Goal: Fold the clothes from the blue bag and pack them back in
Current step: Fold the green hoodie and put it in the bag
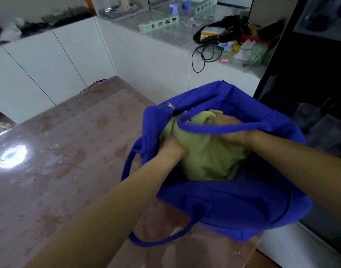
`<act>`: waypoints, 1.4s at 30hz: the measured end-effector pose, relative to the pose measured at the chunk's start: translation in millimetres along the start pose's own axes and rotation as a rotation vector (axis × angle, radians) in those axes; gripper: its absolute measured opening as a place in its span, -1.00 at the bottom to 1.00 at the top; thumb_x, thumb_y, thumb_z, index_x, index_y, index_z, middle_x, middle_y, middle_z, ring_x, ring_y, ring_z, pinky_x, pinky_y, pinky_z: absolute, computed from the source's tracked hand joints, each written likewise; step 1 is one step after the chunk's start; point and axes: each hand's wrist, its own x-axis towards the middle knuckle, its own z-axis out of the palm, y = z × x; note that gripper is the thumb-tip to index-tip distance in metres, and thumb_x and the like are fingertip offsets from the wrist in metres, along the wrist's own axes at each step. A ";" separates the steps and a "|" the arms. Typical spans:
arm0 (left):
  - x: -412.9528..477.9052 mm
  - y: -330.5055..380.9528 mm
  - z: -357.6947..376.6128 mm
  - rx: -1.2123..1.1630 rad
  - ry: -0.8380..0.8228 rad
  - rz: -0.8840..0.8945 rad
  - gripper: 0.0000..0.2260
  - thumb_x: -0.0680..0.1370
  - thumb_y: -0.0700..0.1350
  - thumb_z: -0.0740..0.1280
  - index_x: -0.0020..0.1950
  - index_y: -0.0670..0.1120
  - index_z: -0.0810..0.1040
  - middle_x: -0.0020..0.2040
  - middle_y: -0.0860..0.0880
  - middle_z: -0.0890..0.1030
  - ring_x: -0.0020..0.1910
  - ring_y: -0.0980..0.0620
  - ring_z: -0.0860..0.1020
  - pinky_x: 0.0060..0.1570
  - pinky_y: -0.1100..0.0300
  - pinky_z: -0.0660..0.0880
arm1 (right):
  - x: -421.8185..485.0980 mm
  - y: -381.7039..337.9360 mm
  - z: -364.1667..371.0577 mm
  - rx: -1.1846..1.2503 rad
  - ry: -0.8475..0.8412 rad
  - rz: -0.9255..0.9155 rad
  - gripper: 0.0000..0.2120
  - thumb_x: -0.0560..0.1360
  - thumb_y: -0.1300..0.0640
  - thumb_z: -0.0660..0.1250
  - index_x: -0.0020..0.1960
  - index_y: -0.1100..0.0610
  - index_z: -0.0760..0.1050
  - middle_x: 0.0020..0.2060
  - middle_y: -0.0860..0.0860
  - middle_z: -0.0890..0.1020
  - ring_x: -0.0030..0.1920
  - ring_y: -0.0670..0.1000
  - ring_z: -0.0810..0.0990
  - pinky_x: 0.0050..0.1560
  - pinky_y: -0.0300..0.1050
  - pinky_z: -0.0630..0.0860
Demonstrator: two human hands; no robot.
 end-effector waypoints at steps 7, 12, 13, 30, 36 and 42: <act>8.7 -7.9 10.2 0.721 -0.126 0.201 -0.50 0.54 -0.03 0.24 0.45 -0.05 0.19 0.41 -0.14 0.30 0.35 -0.18 0.32 0.36 -0.09 0.29 | -4.8 0.8 20.1 0.106 -0.186 0.016 -0.74 0.54 0.08 0.26 0.23 0.04 0.47 0.28 0.03 0.45 0.29 0.06 0.43 0.27 -0.10 0.37; 14.7 -5.1 25.9 0.934 -0.136 0.252 -0.18 0.47 0.18 0.17 0.53 0.00 -0.26 0.51 -0.23 -0.26 0.48 -0.34 -0.22 0.41 -0.31 -0.08 | -27.3 -22.6 23.0 -0.205 -0.269 0.142 -0.44 0.58 -0.02 0.15 0.51 -0.14 0.02 0.53 0.06 -0.11 0.46 0.39 -0.10 0.39 0.42 -0.05; 17.5 -7.3 30.5 0.943 -0.140 0.323 -0.17 0.45 0.23 0.14 0.53 -0.02 -0.26 0.52 -0.21 -0.27 0.48 -0.31 -0.24 0.41 -0.30 -0.09 | -31.7 -24.2 23.1 -0.259 -0.226 0.155 -0.42 0.57 -0.08 0.13 0.51 -0.20 -0.05 0.53 0.06 -0.17 0.44 0.45 -0.17 0.37 0.46 -0.10; 21.5 31.8 38.8 0.939 -0.199 0.531 -0.33 0.57 0.28 -0.01 0.55 0.00 -0.18 0.56 -0.11 -0.17 0.51 -0.27 -0.12 0.42 -0.23 0.01 | -25.1 20.4 -51.0 -0.862 0.284 0.216 -0.79 0.21 0.20 0.52 -0.30 0.16 0.49 -0.42 0.11 0.54 -0.44 0.10 0.53 -0.37 -0.16 0.31; 29.9 47.9 23.8 0.926 -0.281 0.361 -0.39 0.57 0.30 0.00 0.48 0.25 -0.30 0.52 -0.17 -0.32 0.50 -0.30 -0.02 0.43 -0.20 0.07 | -23.0 -3.4 -134.0 -0.422 0.666 0.287 -0.76 0.52 0.07 0.26 0.11 0.15 0.56 0.00 0.28 0.59 0.03 0.31 0.55 -0.10 0.03 0.44; -14.7 59.4 12.5 1.219 -0.296 0.504 -0.44 0.58 0.23 0.12 0.48 -0.05 0.22 0.40 -0.11 0.36 0.29 -0.13 0.42 0.13 0.05 0.38 | -35.2 -16.3 -174.3 -0.445 0.542 0.282 -0.71 0.44 -0.04 0.41 0.06 0.11 0.57 0.02 0.20 0.58 0.04 0.27 0.53 -0.09 0.13 0.46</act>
